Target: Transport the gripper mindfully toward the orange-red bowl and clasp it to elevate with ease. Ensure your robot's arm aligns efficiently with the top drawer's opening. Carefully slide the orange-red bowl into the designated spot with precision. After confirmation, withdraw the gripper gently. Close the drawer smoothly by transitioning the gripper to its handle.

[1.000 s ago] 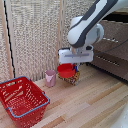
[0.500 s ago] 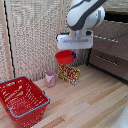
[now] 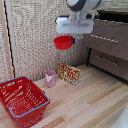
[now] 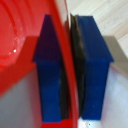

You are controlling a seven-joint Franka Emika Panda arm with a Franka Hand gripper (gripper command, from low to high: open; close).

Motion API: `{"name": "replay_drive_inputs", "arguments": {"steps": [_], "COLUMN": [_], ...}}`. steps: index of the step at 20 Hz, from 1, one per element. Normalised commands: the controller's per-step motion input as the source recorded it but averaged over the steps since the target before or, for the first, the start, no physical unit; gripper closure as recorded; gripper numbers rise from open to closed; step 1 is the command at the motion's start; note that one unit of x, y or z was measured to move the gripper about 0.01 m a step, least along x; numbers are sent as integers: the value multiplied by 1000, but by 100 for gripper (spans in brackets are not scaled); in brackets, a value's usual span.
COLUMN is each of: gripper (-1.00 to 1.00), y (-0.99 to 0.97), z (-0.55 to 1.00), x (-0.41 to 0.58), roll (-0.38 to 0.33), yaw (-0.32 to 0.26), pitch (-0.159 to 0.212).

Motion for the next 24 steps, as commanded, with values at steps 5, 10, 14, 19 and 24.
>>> {"name": "replay_drive_inputs", "arguments": {"steps": [5,10,14,19,24], "gripper": [100,100,100,100,100], "y": [-239,-191,-266,-489,-553], "z": [983,1000,953,892,950], "x": [373,395,423,329,304], "roll": [0,0,-29,0,0], "yaw": [-8,-37,-166,-204,-159], "pitch": [10,20,45,88,119]}}
